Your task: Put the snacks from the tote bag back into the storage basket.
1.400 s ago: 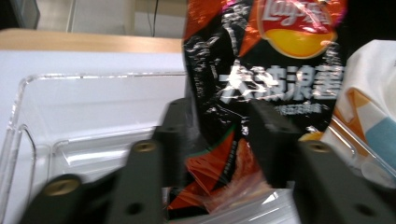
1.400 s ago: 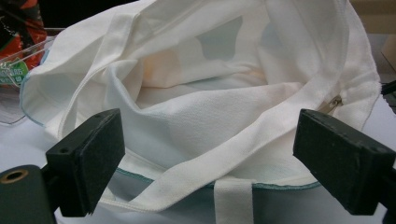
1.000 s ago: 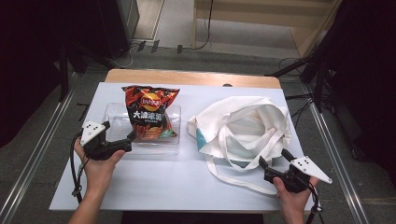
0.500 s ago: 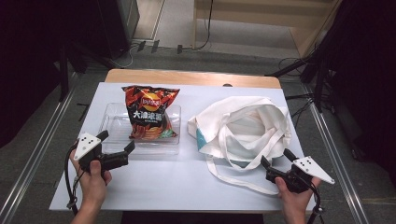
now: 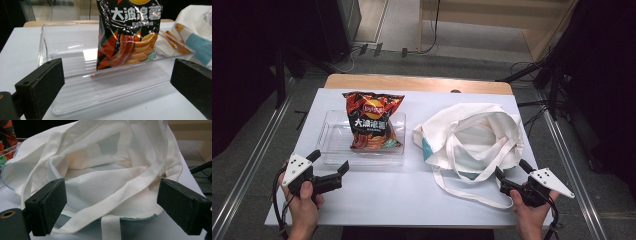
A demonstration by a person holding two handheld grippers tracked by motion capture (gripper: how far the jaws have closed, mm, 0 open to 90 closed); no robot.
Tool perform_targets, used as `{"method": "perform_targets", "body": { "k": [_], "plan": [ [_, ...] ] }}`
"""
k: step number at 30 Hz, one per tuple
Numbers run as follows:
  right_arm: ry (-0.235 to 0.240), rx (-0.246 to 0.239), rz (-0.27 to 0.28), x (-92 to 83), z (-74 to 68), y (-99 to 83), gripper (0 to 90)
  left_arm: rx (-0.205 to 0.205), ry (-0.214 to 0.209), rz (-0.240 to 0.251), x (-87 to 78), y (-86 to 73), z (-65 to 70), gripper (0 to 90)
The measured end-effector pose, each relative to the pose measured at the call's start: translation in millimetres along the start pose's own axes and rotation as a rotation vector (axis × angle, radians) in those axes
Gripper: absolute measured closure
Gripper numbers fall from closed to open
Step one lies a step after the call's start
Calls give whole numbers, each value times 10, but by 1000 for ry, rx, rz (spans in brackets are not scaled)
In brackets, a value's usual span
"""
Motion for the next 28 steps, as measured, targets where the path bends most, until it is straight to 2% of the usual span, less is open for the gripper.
{"method": "perform_targets", "body": {
  "k": [8,11,15,19,22,28],
  "plan": [
    [-15,3,3,-9,68,2,97,4,-2,-2,-123,-87,-60,0],
    [-24,10,6,-17,100,6,97,5,5,-16,-163,-163,-111,0],
    [-37,10,9,-27,164,6,97,12,28,-9,-191,-179,-201,0],
    [-45,13,14,-39,202,8,97,-15,12,7,-225,-181,-265,0],
    [-49,18,15,-42,225,6,97,-25,7,-1,-207,-220,-273,0],
    [-53,27,17,-37,244,3,97,-19,11,-20,-198,-259,-252,0]
  ]
}}
Point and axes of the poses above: each handheld gripper's, and its own axes: x roughly forward along the jaws, y roughly out of its top, z roughly to its right, the point moved 7 cm from there along x, roughly forward along the jaws, and after that the axes turned 8 degrees about z, right-handed, at the moved point
